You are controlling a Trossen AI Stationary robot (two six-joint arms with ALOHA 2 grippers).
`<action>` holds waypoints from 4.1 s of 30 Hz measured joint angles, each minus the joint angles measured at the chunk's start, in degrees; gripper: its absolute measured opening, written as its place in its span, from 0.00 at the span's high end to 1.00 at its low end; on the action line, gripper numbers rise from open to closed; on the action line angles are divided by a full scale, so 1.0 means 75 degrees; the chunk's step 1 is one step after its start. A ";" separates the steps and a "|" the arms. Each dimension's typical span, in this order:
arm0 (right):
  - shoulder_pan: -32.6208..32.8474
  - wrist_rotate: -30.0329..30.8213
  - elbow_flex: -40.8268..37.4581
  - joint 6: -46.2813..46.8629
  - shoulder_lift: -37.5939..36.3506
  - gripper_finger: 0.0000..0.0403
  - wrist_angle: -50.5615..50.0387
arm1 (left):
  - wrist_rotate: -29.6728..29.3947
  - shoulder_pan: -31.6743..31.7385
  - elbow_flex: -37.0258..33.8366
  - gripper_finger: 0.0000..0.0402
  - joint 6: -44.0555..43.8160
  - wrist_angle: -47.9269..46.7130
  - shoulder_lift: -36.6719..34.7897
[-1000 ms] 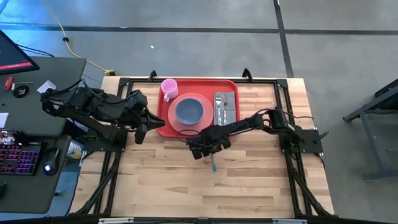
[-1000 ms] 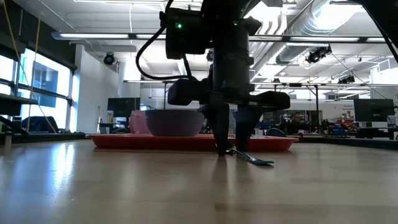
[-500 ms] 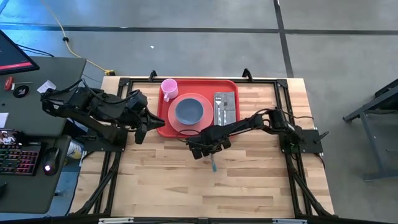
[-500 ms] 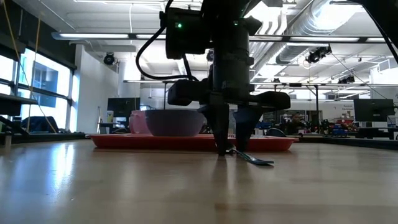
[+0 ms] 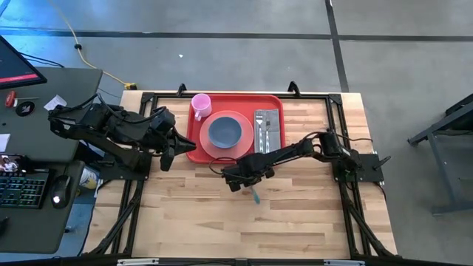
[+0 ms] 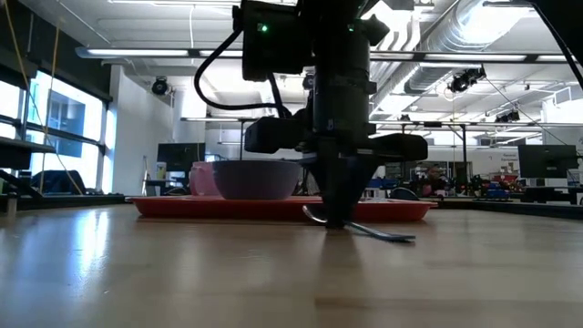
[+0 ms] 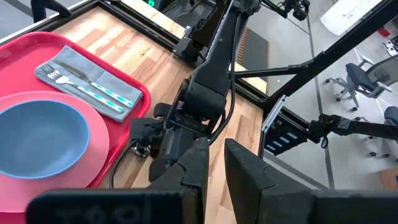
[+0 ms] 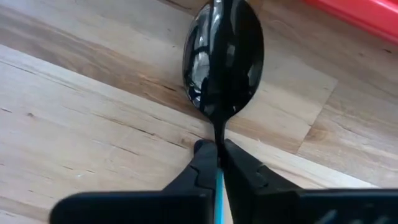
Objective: Set up tray
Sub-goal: Put the blue spoon on the gray napkin to the right of the blue knife
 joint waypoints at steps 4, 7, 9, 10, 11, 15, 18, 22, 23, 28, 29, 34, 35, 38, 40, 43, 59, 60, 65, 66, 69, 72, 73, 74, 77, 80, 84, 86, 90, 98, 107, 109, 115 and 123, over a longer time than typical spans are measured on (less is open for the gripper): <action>0.0001 0.0053 0.0000 -0.0006 -0.0043 0.97 -0.0036 | 0.0000 0.0002 0.0000 0.78 0.0000 -0.0003 0.0002; 0.0001 0.0068 -0.0009 -0.0091 -0.0141 0.97 -0.0072 | 0.0000 0.0002 0.0000 0.78 0.0000 -0.0006 0.0002; 0.0007 0.0037 -0.0017 -0.0178 -0.0248 0.98 -0.0123 | 0.0000 0.0001 0.0000 0.78 0.0000 -0.0008 0.0002; 0.0016 0.0043 -0.0017 -0.0216 -0.0323 0.99 -0.0120 | 0.0000 0.0001 0.0000 0.78 0.0000 -0.0009 0.0002; 0.0032 0.0052 -0.0017 -0.0221 -0.0426 0.99 -0.0123 | 0.0000 0.0001 0.0000 0.78 0.0000 -0.0009 0.0002; 0.0087 0.0251 -0.0012 -0.0228 -0.0909 0.98 -0.0158 | 0.0000 0.0002 0.0000 0.78 0.0000 -0.0017 0.0002; 0.0092 0.0376 -0.0015 -0.0230 -0.1265 0.99 -0.0240 | 0.0000 0.0001 0.0000 0.78 0.0002 -0.0029 0.0002; 0.0056 0.0647 -0.0012 -0.0167 -0.1731 0.99 -0.0592 | 0.0000 0.0002 0.0000 0.78 0.0017 -0.0041 0.0002; 0.0023 0.0721 -0.0012 -0.0164 -0.1817 0.99 -0.0698 | 0.0000 0.0001 0.0000 0.78 0.0023 -0.0042 0.0002; -0.0373 0.1017 -0.0009 -0.0310 -0.2223 0.99 -0.1392 | 0.0000 0.0000 0.0000 0.78 0.0026 -0.0076 0.0002; -0.0495 0.1057 -0.0009 -0.0414 -0.2278 0.99 -0.1495 | 0.0000 -0.0001 0.0000 0.78 0.0026 -0.0093 0.0002; -0.1313 0.1108 -0.0009 -0.0978 -0.2357 1.00 -0.1843 | 0.0000 0.0001 0.0001 0.78 0.0025 -0.0223 0.0002; -0.1509 0.1140 -0.0009 -0.1037 -0.2363 1.00 -0.1889 | 0.0000 0.0000 0.0003 0.78 0.0024 -0.0270 0.0002; -0.2102 0.1288 -0.0009 -0.1268 -0.2365 1.00 -0.1910 | 0.0016 0.0002 0.0000 0.78 0.0003 -0.0298 0.0002; -0.2535 0.1299 -0.0009 -0.1499 -0.2365 1.00 -0.1915 | 0.0111 -0.0001 0.0003 0.78 0.0000 -0.0291 0.0002; -0.3152 0.1211 -0.0009 -0.1770 -0.2360 1.00 -0.1904 | 0.0153 -0.0001 0.0002 0.78 0.0000 -0.0294 0.0002; -0.4825 -0.0179 -0.2867 -0.2076 -0.3038 1.00 0.0617 | -0.0196 0.0002 0.0003 0.78 -0.0405 -0.0288 0.0002; -0.4888 -0.0219 -0.2974 -0.2124 -0.3038 1.00 0.0664 | -0.0302 0.0002 0.0004 0.78 -0.0405 -0.0286 0.0032; -0.5151 -0.0233 -0.3278 -0.2546 -0.3038 1.00 0.0947 | -0.0532 0.0002 0.0009 0.78 -0.0441 -0.0264 0.0092; -0.5225 -0.0277 -0.3329 -0.2593 -0.3038 1.00 0.1055 | -0.0536 0.0002 0.0009 0.78 -0.0480 -0.0233 0.0100; -0.5403 -0.0434 -0.3485 -0.2619 -0.3038 1.00 0.1366 | -0.0557 0.0002 0.0009 0.78 -0.0604 -0.0230 0.0139; -0.5475 -0.0385 -0.3651 -0.2518 -0.3038 1.00 0.1526 | -0.0562 0.0002 0.0009 0.78 -0.0663 -0.0221 0.0199; -0.5501 -0.0408 -0.3695 -0.2520 -0.3038 1.00 0.1572 | -0.0562 0.0002 0.0009 0.78 -0.0708 -0.0224 0.0211; -0.5524 -0.0448 -0.3754 -0.2530 -0.3038 1.00 0.1659 | -0.0569 0.0002 0.0009 0.78 -0.0770 -0.0224 0.0223; -0.5568 -0.0584 -0.3916 -0.2460 -0.3038 1.00 0.1971 | -0.0700 0.0002 0.0009 0.78 -0.0867 -0.0220 0.0260; -0.5572 -0.0689 -0.4086 -0.2369 -0.3038 1.00 0.2180 | -0.0731 0.0002 0.0009 0.78 -0.0868 -0.0219 0.0302; -0.5559 -0.0789 -0.4276 -0.2360 -0.3038 1.00 0.2288 | -0.0737 0.0002 0.0006 0.78 -0.0973 -0.0194 0.0351; -0.5565 -0.0836 -0.4328 -0.2367 -0.3035 1.00 0.2370 | -0.0737 0.0002 0.0006 0.78 -0.1005 -0.0203 0.0369; -0.5564 -0.0958 -0.4424 -0.2352 -0.3035 1.00 0.2520 | -0.0743 0.0002 0.0006 0.78 -0.1005 -0.0201 0.0360; -0.5556 -0.0963 -0.4424 -0.2706 -0.3035 1.00 0.2519 | -0.0819 0.0002 0.0006 0.78 -0.1008 -0.0203 0.0363; -0.5553 -0.0953 -0.4424 -0.2783 -0.3035 0.99 0.2517 | -0.0818 0.0002 0.0006 0.78 -0.1040 -0.0201 0.0363; -0.5553 -0.0956 -0.4424 -0.2783 -0.3035 0.99 0.2515 | -0.0816 0.0002 0.0006 0.78 -0.1064 -0.0201 0.0363; -0.5553 -0.0960 -0.4424 -0.2760 -0.3035 0.96 0.2514 | -0.0813 0.0002 0.0000 0.78 -0.1154 -0.0201 0.0363; -0.5553 -0.0989 -0.4424 -0.2628 -0.3032 0.85 0.2475 | -0.0813 0.0002 0.0000 0.78 -0.1151 -0.0201 0.0362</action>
